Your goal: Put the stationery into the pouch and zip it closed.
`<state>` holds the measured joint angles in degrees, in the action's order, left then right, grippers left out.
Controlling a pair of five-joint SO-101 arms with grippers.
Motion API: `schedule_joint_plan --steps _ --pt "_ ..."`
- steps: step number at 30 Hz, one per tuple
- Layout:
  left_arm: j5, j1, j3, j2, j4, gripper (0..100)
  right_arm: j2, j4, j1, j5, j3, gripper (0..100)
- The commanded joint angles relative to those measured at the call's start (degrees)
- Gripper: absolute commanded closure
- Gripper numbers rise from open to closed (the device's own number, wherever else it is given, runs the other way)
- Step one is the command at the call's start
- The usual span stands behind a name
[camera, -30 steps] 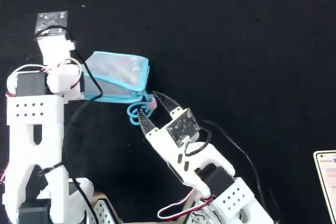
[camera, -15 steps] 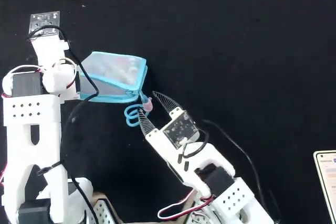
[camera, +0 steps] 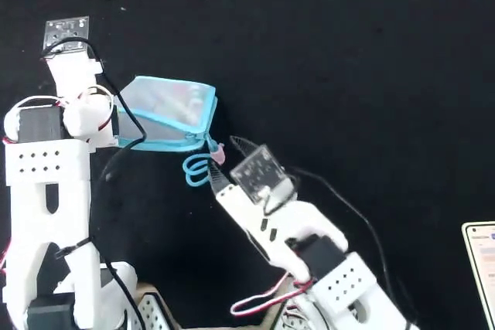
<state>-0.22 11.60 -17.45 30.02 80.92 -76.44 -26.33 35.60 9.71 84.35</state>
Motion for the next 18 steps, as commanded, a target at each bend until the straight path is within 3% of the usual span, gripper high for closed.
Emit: schedule_joint_plan --steps 1,6,12,16,18 --pt "0.18 -0.48 0.22 -0.09 0.09 97 10.24 9.14 -1.05 0.53 -3.74 82.8" --pt "0.18 -0.4 -0.31 -0.09 0.09 97 18.95 20.92 -1.05 0.53 -2.86 82.8" --pt "0.09 -0.4 -0.31 -0.09 0.09 97 20.26 22.86 -1.05 0.62 -2.95 83.1" --pt "0.0 -0.22 -0.31 -0.09 0.09 97 20.26 22.59 -1.85 0.97 -3.12 99.4" --pt "0.0 -0.13 -0.31 -0.09 0.26 97 20.26 22.51 -2.99 0.97 -3.21 98.7"
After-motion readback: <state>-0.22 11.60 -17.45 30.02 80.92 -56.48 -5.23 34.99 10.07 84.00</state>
